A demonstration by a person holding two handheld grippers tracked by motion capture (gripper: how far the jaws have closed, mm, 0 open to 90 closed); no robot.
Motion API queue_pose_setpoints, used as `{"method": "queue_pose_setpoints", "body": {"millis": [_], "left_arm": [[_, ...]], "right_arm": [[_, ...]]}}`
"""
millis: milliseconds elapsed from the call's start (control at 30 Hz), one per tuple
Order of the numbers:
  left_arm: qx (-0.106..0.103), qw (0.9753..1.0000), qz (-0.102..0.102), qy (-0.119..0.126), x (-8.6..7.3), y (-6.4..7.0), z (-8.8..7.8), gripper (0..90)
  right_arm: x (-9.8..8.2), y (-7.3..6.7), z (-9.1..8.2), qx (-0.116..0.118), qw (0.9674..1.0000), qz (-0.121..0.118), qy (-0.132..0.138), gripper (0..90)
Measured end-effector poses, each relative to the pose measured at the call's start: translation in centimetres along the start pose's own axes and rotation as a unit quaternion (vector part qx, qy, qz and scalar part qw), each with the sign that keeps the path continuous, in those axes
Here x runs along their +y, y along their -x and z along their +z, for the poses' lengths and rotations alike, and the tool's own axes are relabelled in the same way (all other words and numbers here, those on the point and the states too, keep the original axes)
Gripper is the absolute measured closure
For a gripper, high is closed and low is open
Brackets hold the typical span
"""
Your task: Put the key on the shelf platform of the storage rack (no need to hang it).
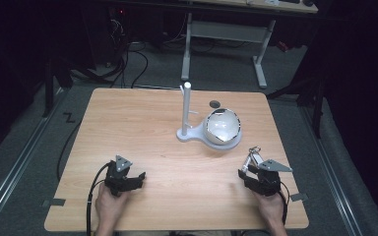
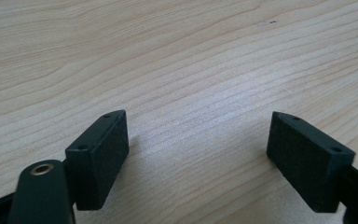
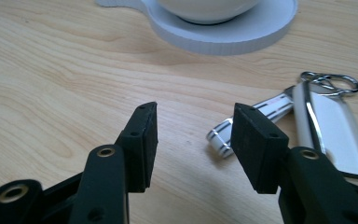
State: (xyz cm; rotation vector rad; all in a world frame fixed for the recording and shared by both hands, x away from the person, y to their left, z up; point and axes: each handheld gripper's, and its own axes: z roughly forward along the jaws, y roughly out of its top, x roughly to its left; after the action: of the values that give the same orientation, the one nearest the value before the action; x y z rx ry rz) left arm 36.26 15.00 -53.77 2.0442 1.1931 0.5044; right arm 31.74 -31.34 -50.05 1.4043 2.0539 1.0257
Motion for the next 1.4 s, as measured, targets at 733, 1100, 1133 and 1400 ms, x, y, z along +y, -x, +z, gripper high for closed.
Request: {"method": "queue_pose_setpoints", "body": {"millis": [733, 1100, 1133, 1400], "left_arm": [[0.0, 1.0, 0.0, 0.0, 0.0, 0.0, 0.0, 21.0], [0.0, 1.0, 0.0, 0.0, 0.0, 0.0, 0.0, 21.0], [0.0, 1.0, 0.0, 0.0, 0.0, 0.0, 0.0, 21.0], [0.0, 1.0, 0.001, -0.001, 0.0, 0.0, 0.0, 21.0]], "right_arm": [[0.5, 4.6, 0.1, -0.052, 0.9981, 0.029, -0.018, 48.6], [0.5, 6.1, 1.3, -0.064, 0.9965, 0.045, -0.029, 47.1], [0.5, 6.2, 1.5, -0.063, 0.9965, 0.046, -0.03, 46.3], [0.4, 6.7, 2.5, -0.065, 0.9955, 0.056, -0.041, 44.5]]}}
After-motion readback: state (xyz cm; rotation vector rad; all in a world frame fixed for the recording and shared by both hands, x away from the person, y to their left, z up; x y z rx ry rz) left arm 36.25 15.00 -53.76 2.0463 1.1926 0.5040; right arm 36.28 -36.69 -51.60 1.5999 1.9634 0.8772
